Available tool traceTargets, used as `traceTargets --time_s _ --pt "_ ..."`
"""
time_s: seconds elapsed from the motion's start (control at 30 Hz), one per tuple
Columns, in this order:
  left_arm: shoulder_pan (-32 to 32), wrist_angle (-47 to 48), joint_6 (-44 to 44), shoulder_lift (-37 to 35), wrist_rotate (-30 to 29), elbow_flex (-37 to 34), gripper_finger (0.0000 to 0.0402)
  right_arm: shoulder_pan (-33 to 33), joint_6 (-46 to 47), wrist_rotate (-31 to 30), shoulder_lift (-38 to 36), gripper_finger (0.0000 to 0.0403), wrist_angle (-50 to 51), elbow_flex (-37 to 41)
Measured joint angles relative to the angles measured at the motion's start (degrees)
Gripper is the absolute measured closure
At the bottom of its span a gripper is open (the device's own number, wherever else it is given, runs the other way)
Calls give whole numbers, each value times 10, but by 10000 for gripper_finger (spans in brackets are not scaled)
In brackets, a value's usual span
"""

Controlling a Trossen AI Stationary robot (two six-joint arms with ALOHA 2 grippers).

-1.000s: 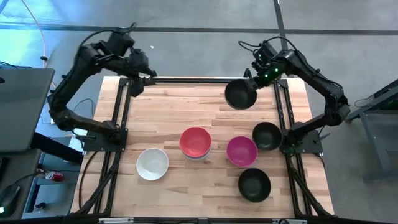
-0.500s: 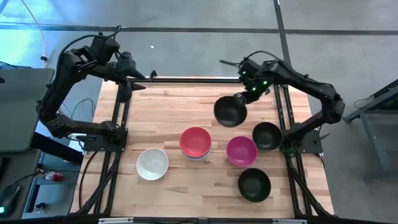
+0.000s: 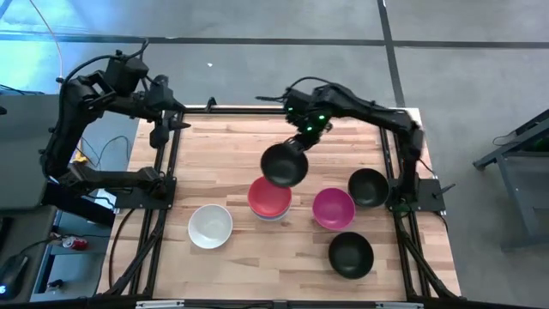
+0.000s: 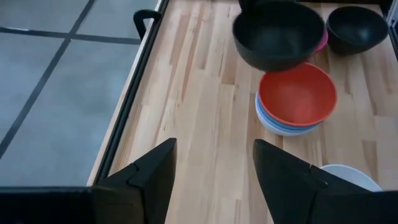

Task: Nest bowls inside each other
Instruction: Stack the top black bowl on top of the red bowl

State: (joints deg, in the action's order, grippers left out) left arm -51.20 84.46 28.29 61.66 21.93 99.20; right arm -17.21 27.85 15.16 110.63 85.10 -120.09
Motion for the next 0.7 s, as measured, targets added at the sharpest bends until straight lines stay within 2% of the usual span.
traceTargets --time_s 0.13,0.23,0.33,0.5,0.7 --pt "0 2 0 -12 0 0 202 29 -17 1 82 403 52 -109" --pt "0 -3 0 -26 0 -13 202 45 -28 26 121 403 45 -150" --pt "0 -18 10 -45 0 -51 202 55 -29 47 125 403 46 -125" --pt "0 -43 28 -68 -2 -117 202 66 -28 36 124 403 45 -98" --pt "0 -79 29 -70 -2 -134 202 71 -24 28 122 403 21 -103"
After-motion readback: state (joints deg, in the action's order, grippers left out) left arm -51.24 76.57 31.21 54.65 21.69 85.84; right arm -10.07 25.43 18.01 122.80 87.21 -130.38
